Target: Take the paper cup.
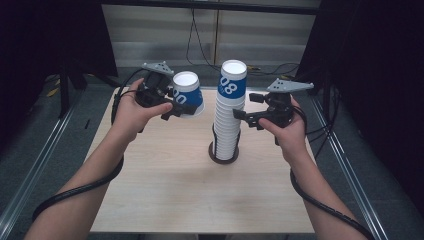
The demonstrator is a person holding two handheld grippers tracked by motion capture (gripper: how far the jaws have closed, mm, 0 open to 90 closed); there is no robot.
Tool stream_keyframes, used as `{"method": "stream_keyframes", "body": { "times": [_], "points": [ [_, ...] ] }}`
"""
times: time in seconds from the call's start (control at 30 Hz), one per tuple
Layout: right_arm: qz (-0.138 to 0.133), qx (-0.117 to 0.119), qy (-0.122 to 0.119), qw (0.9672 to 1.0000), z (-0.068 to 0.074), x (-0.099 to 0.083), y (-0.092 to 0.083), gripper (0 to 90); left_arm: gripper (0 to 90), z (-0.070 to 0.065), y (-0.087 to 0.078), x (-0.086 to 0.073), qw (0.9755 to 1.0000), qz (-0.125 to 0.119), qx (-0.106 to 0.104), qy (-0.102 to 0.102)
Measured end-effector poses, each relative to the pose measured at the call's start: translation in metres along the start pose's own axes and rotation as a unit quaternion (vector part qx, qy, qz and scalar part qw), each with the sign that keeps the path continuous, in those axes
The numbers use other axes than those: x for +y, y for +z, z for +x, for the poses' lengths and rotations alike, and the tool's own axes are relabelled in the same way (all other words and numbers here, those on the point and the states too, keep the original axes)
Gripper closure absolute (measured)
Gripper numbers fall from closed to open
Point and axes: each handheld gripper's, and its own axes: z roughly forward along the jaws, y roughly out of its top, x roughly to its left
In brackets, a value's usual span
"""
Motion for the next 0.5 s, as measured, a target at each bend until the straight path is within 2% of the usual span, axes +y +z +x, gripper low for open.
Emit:
{"method": "stream_keyframes", "body": {
  "times": [0.33,0.5],
  "points": [
    [0.010,0.017,-0.001,0.9998,0.001,-0.018,-0.009,12.7,23.6,0.003,0.006,-0.021,0.9997,0.023,0.001,0.002],
    [0.019,0.019,-0.012,0.9996,0.003,-0.026,-0.011,12.8,23.6,0.004,0.008,-0.030,0.9995,0.030,0.000,0.001]
  ]
}}
